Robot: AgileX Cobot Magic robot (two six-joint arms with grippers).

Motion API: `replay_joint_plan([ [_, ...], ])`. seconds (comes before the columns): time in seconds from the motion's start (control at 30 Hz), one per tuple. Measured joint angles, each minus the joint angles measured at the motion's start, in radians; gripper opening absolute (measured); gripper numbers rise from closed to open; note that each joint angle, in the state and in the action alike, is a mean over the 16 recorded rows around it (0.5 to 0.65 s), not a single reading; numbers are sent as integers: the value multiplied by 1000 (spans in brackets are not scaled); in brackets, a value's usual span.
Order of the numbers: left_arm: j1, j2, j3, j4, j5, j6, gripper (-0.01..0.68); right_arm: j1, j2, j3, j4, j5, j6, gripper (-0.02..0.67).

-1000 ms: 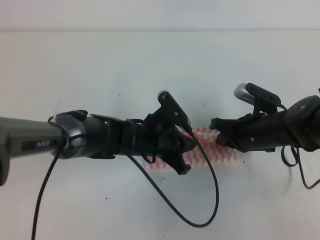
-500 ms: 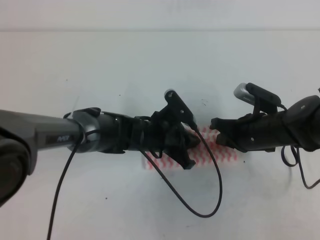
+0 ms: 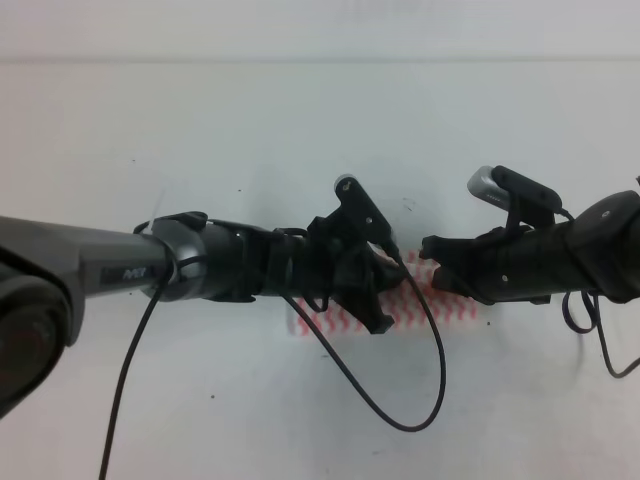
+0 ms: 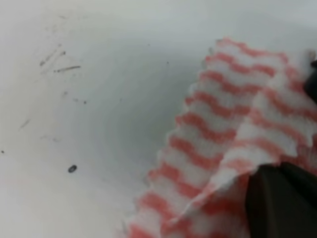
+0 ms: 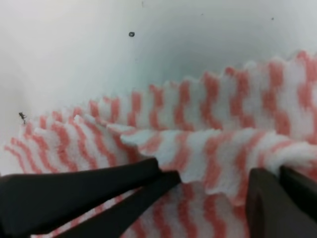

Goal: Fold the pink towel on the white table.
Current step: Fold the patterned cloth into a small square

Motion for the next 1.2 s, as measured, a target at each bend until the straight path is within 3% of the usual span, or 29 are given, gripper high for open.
replay_joint_plan([
  [0.8, 0, -3, -3, -15, -1, 1, -5, 0, -1, -19, 33, -98, 4, 80],
  [1.2, 0, -15, -3, -4, -14, -7, -6, 0, -1, -53, 30, -160, -28, 89],
])
